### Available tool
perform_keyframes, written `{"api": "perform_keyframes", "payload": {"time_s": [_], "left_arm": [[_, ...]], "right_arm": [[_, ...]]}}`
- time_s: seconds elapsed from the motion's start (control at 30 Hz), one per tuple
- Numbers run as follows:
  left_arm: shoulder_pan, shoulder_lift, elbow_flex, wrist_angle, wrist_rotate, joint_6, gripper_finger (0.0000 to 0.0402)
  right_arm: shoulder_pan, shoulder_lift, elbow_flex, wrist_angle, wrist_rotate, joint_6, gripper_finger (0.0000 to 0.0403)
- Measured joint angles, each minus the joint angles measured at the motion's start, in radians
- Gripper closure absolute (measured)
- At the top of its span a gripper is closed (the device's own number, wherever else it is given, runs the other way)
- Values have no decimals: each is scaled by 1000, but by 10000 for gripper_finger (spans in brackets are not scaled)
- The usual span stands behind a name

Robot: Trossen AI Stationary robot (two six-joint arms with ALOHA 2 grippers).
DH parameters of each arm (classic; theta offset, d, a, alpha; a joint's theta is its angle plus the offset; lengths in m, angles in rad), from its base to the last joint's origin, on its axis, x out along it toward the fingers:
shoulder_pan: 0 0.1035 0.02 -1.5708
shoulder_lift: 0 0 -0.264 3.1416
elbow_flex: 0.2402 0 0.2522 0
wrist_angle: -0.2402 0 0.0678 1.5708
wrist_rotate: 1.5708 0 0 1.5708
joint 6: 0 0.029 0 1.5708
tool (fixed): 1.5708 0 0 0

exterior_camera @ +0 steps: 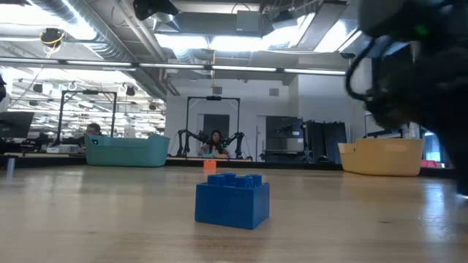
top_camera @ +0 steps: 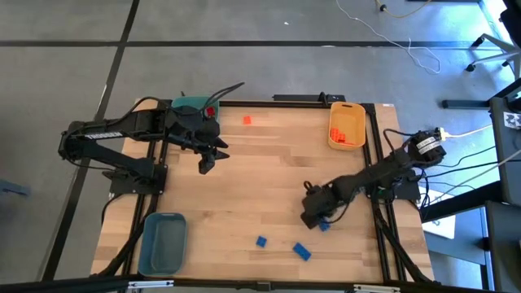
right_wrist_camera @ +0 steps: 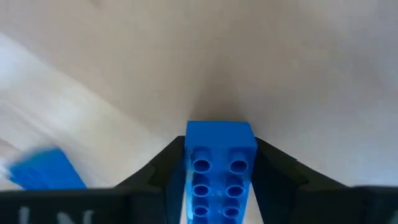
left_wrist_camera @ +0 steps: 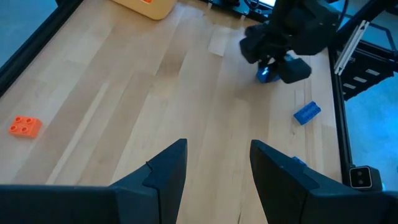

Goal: Sort & place blocks by color
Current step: Put the blue game piece into the gray bin

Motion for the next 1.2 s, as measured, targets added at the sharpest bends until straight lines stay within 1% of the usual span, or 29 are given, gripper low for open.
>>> {"api": "perform_keyframes", "payload": {"time_s": [0.07, 0.23, 0.3, 0.5, 0.6, 0.67, 0.8, 0.93, 1.0, 1.1, 1.2], "left_arm": [[0, 0, 0, 0, 0, 0, 233], [0, 0, 0, -12, 0, 0, 233], [0, 0, 0, -35, 0, 0, 233], [-29, 0, 0, -89, 0, 0, 233], [-55, 0, 0, -85, 0, -7, 233], [-73, 0, 0, -70, -9, -46, 233], [-108, 0, 0, -34, -62, -95, 233], [-131, 0, 0, -7, -124, -105, 233], [-142, -1, -7, 15, -175, -107, 233], [-152, -2, -82, 146, -242, -97, 233], [-172, -15, -183, 264, -286, -13, 233]], "right_arm": [[-44, 2, 29, 17, 36, -92, 261], [-147, 2, 155, 8, 30, -300, 261], [-189, 1, 214, -17, 61, -372, 261], [-281, 1, 408, -143, 238, -566, 261], [-315, 0, 492, -169, 343, -628, 261], [-331, 0, 539, -176, 425, -666, 261], [-347, -1, 603, -171, 556, -729, 261], [-359, -1, 653, -171, 632, -791, 261], [-360, -1, 679, -171, 647, -804, 261], [-362, -1, 715, -170, 669, -810, 261], [-363, -1, 742, -166, 672, -822, 261]]}}
